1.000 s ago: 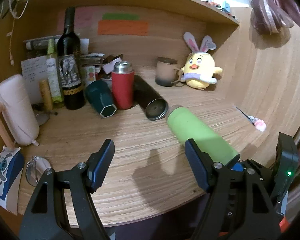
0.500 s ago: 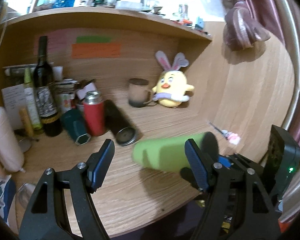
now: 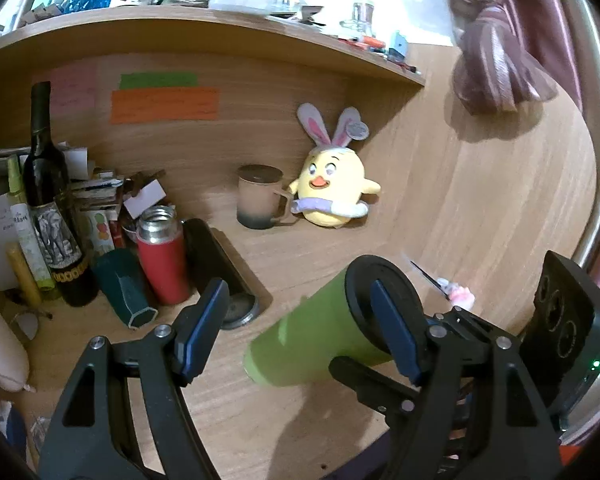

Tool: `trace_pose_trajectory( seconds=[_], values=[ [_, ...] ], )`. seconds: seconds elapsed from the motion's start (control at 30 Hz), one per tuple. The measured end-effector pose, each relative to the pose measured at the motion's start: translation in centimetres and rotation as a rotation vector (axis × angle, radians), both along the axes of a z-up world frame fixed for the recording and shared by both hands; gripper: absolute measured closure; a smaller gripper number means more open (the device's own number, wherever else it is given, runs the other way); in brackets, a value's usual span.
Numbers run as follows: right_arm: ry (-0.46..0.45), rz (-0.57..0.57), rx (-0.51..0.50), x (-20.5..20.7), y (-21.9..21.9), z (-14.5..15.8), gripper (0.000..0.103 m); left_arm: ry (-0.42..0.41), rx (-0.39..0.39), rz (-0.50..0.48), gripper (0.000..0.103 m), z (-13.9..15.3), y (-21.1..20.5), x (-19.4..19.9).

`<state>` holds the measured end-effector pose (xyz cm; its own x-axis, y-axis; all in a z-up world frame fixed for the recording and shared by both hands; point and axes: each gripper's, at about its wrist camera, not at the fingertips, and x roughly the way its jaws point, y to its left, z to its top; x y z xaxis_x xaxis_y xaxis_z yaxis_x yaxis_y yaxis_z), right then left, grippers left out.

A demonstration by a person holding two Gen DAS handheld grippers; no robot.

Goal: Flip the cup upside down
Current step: 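Grasp the tumbler with the right gripper while the left gripper releases it, then rotate the tumbler upright with the right gripper and set it on the desk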

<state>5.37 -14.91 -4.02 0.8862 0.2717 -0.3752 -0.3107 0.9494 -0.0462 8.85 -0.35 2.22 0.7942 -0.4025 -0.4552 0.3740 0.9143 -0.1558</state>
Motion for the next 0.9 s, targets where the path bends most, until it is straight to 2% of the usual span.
trace_pose_trajectory(
  seconds=[0.23, 0.53, 0.63, 0.9],
  values=[
    [0.001, 0.022, -0.002, 2.8, 1.0, 0.5, 0.042, 0.019, -0.003, 0.045, 0.029, 0.6, 1.4, 2.9],
    [0.056, 0.072, 0.034, 6.3, 1.5, 0.1, 0.042, 0.026, 0.052, 0.083, 0.029, 0.8, 2.0, 6.1],
    [0.058, 0.066, 0.015, 6.8, 2.0, -0.5, 0.04, 0.037, 0.029, 0.051, 0.029, 0.6, 2.0, 6.4],
    [0.091, 0.06, 0.023, 6.6, 1.5, -1.2, 0.039, 0.012, 0.052, 0.064, 0.029, 0.7, 1.6, 5.9]
  ],
)
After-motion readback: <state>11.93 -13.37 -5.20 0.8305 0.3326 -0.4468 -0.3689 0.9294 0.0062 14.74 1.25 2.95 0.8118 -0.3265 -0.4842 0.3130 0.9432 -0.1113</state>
